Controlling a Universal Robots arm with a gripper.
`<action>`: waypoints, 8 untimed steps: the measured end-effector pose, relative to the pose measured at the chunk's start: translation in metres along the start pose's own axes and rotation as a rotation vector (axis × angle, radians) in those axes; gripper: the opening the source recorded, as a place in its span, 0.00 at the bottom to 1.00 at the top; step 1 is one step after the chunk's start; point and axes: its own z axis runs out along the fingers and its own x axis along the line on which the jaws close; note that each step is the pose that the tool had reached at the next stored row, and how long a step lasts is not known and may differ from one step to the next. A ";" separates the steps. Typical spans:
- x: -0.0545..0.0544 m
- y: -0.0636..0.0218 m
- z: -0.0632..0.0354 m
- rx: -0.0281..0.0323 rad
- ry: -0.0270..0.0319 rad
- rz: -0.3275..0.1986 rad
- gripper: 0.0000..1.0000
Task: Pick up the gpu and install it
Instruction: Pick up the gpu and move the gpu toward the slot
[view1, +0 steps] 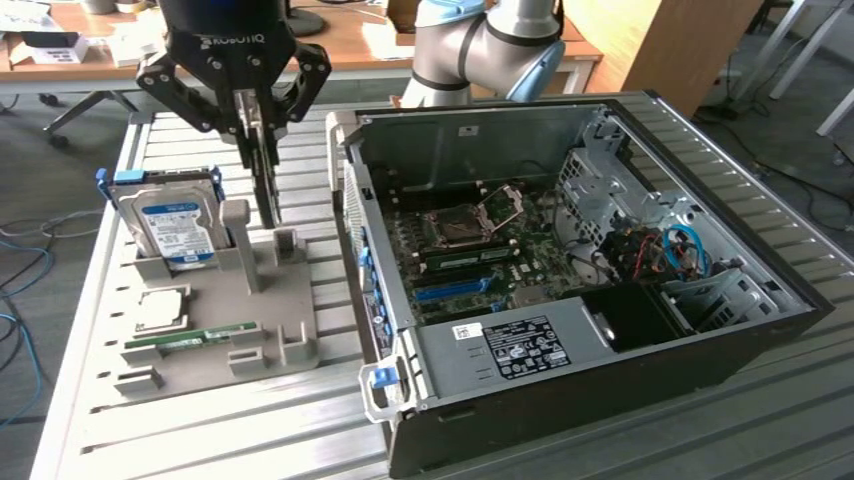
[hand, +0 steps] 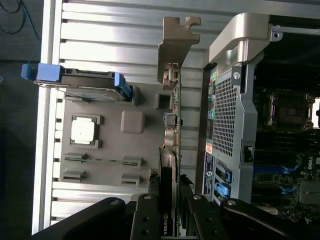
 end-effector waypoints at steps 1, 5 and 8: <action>-0.001 -0.0001 0.0000 0.0000 0.0000 0.000 0.26; -0.009 -0.0004 0.0001 0.0000 0.0018 0.000 0.26; -0.017 -0.0006 -0.0004 -0.0002 0.0057 0.000 0.26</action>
